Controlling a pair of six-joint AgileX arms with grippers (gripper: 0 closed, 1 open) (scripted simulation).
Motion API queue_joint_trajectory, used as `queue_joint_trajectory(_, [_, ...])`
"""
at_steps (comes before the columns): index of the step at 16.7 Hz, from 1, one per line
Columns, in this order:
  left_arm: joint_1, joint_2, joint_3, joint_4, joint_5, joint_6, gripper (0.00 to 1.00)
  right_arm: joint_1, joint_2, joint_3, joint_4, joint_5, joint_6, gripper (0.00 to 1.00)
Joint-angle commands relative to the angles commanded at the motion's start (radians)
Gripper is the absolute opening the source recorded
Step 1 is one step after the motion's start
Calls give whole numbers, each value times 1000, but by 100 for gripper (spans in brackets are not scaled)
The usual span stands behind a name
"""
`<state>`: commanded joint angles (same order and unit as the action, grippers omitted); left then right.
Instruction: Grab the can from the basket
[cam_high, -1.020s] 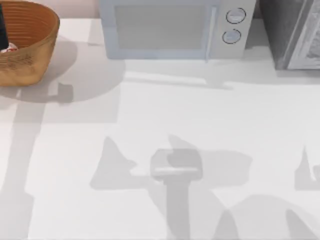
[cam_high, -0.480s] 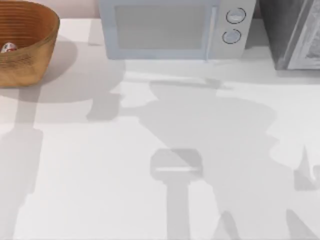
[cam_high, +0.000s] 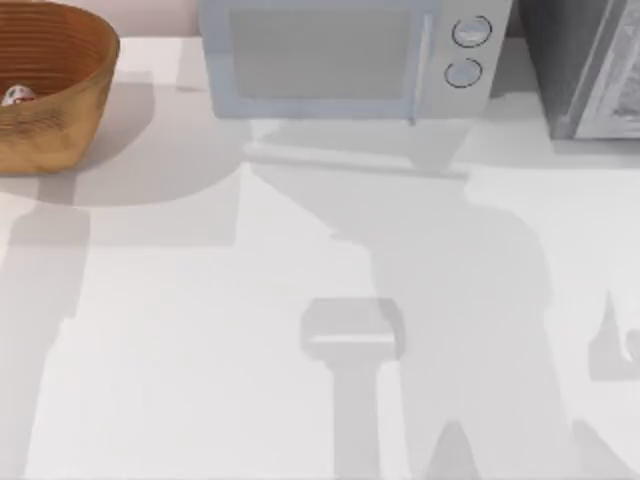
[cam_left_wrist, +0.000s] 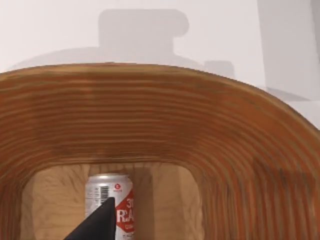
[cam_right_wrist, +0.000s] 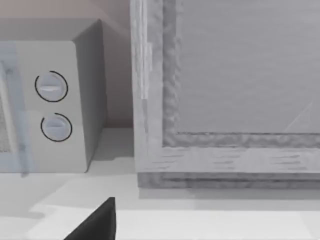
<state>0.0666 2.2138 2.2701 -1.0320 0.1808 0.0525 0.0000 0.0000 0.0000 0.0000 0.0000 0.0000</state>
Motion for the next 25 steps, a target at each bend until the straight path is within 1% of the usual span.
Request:
queue_joint_trajectory(6, [26, 278, 349, -211, -4, 60, 100, 0, 0, 0, 0, 0, 0, 100])
queue_joint_trajectory(11, [59, 478, 566, -403, -14, 104, 100, 0, 0, 0, 0, 0, 0, 100])
queue_joint_trajectory(15, [84, 562, 632, -483, -19, 109, 100, 0, 0, 0, 0, 0, 0, 100])
queue_joint_trajectory(22, [78, 567, 635, -482, -19, 108, 100, 0, 0, 0, 0, 0, 0, 100])
queue_joint_trajectory(25, [77, 632, 702, -485, -19, 102, 100, 0, 0, 0, 0, 0, 0, 100])
